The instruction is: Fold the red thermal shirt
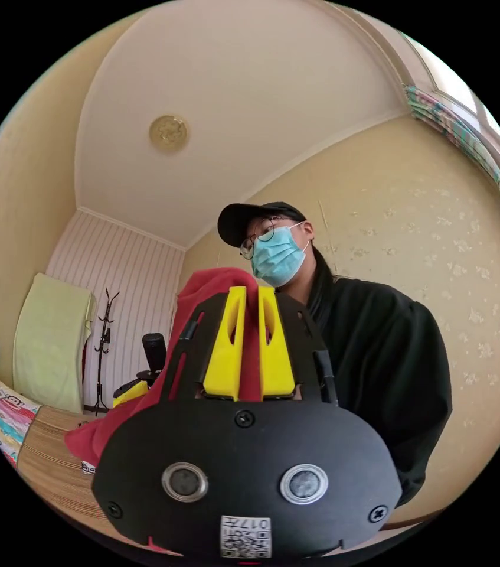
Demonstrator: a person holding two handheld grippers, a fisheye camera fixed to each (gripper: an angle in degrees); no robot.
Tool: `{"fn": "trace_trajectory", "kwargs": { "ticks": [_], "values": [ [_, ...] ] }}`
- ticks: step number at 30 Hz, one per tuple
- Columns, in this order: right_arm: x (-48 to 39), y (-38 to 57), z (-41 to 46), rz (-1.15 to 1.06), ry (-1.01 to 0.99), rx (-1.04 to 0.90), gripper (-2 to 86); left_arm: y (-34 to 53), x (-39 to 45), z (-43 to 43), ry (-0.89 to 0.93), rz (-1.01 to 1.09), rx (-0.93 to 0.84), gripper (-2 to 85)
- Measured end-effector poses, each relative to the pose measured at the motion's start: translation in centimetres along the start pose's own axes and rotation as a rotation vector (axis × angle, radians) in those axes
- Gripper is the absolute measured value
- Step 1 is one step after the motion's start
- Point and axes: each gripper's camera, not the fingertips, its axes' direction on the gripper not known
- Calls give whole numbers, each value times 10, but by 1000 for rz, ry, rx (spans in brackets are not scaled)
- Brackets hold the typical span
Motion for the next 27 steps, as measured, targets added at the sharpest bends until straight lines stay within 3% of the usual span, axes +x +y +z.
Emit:
{"fn": "trace_trajectory", "kwargs": {
  "ticks": [2, 4, 9, 13, 15, 17, 21, 27],
  "values": [
    [8, 15, -26, 109, 13, 164, 32, 9, -3, 9, -75, -45, -59, 37],
    [18, 24, -50, 204, 72, 226, 18, 15, -2, 21, -166, -86, -157, 39],
    [-19, 13, -105, 125, 286, 321, 4, 34, 7, 62, -482, -129, -429, 40],
    [-47, 5, -137, 99, 310, 456, 2, 41, -17, 58, -596, -274, -409, 50],
    [-72, -8, -150, 29, 361, 493, 2, 47, -23, 18, -639, -353, -197, 82],
    [-90, -21, -149, -30, 369, 489, 1, 51, -28, 3, -712, -412, -130, 121],
    [-127, -43, -118, -107, 528, 427, 1, 54, -62, 65, -914, -463, -346, 161],
    [-162, -70, -105, -213, 735, 406, 1, 65, -107, 166, -977, -408, -504, 165]
  ]
}}
